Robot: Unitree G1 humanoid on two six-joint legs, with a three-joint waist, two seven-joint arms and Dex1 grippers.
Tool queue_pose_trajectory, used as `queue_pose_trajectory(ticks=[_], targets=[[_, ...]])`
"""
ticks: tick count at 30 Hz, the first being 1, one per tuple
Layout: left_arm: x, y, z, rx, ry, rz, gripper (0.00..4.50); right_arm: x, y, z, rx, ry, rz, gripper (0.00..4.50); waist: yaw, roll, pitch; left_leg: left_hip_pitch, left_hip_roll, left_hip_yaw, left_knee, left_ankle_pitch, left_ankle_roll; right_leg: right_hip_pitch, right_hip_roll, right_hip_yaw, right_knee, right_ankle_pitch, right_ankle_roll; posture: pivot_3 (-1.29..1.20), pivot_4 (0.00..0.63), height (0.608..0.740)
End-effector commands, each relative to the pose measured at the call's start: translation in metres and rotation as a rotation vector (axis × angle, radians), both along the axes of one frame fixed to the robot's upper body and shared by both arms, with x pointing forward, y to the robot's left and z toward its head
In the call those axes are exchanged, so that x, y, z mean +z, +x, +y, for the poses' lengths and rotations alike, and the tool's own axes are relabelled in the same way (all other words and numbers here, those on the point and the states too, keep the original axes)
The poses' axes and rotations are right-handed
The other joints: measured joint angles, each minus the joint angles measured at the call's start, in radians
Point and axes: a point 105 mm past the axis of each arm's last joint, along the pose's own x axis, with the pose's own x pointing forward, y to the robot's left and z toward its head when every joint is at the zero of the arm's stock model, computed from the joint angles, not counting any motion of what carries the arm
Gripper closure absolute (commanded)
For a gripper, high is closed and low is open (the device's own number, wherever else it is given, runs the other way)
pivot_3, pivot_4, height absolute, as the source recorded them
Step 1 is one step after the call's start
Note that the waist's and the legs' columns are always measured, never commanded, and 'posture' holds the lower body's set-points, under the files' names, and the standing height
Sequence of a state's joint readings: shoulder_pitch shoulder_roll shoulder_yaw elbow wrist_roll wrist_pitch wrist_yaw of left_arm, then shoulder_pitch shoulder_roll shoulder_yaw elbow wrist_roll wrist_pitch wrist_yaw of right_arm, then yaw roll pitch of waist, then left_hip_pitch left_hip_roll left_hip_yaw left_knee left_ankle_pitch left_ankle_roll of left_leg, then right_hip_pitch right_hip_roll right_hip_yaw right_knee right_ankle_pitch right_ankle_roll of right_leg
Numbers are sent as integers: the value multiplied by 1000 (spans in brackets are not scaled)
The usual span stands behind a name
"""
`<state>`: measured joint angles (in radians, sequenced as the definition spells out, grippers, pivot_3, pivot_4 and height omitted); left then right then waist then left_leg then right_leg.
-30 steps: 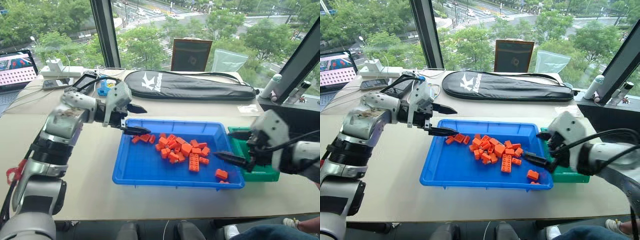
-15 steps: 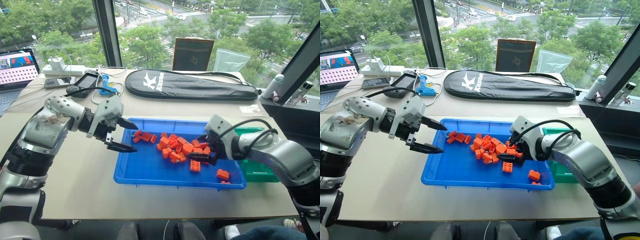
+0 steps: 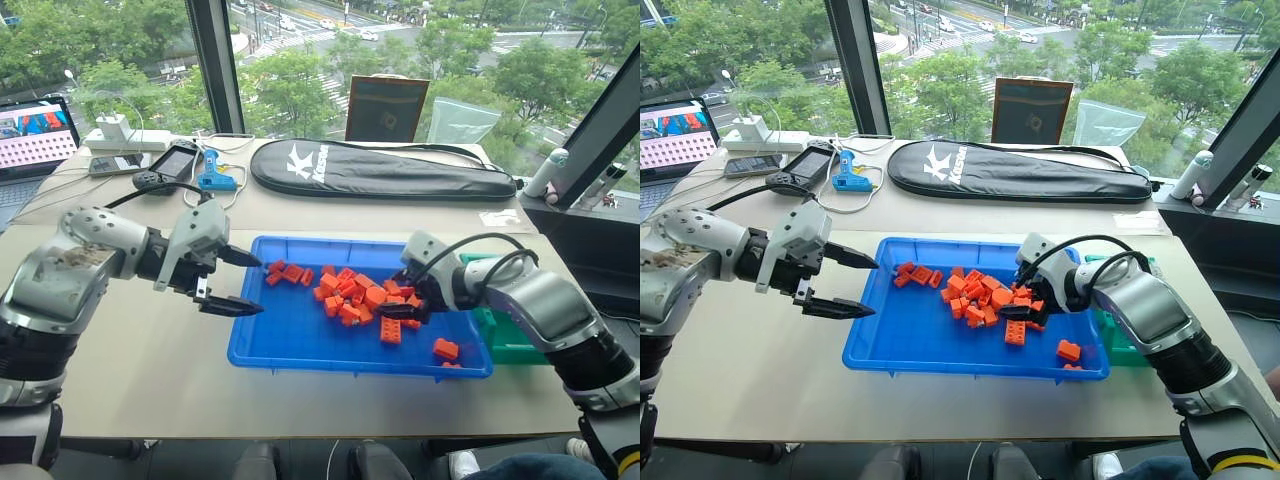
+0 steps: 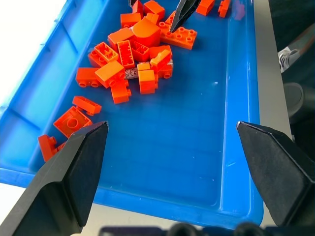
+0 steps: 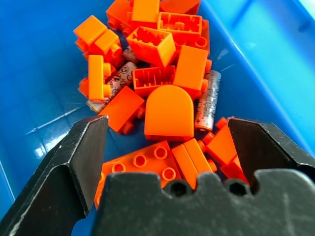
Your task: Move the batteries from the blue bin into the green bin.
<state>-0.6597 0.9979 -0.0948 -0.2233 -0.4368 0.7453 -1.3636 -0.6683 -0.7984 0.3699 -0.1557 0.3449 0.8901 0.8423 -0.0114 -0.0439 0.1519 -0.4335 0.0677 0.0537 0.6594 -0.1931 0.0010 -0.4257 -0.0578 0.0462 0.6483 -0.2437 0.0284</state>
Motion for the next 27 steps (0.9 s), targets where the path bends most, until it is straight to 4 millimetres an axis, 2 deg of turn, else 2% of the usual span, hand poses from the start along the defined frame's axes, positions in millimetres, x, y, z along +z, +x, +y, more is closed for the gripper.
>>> queue_pose_trajectory(ticks=[1,7,10,17,19,25,27], targets=[[11,-2,1,3,-9,-45,0,13,8,0,0,-3,-64,13,0,0,0,0,0,0,0,0,0,0,0,0,0,0,0,0,150,733],[10,1,-1,5,-10,-54,0,8,20,3,-30,17,-90,13,0,0,0,0,0,0,0,0,0,0,0,0,0,0,0,0,150,733],[10,2,-1,4,-12,-57,0,6,23,4,-32,24,-100,741,-1,0,0,0,0,0,0,0,0,0,0,0,0,0,0,0,150,733],[9,2,-1,6,-13,-60,0,3,21,1,-27,11,-99,3060,-1,0,0,0,0,0,0,0,0,0,0,0,0,0,0,0,150,733],[8,2,-2,4,-14,-59,0,10,21,0,-31,19,-112,3099,-1,0,0,0,0,0,0,0,0,0,0,0,0,0,0,0,150,733],[8,5,-6,-14,-20,-65,0,57,17,-21,-50,26,-215,3099,4,1,1,0,0,0,0,0,0,0,0,0,0,0,0,0,150,733],[8,5,-6,-20,-21,-66,0,61,12,-27,-47,21,-208,3099,5,1,1,0,0,0,0,0,0,0,0,0,0,0,0,0,150,733]])
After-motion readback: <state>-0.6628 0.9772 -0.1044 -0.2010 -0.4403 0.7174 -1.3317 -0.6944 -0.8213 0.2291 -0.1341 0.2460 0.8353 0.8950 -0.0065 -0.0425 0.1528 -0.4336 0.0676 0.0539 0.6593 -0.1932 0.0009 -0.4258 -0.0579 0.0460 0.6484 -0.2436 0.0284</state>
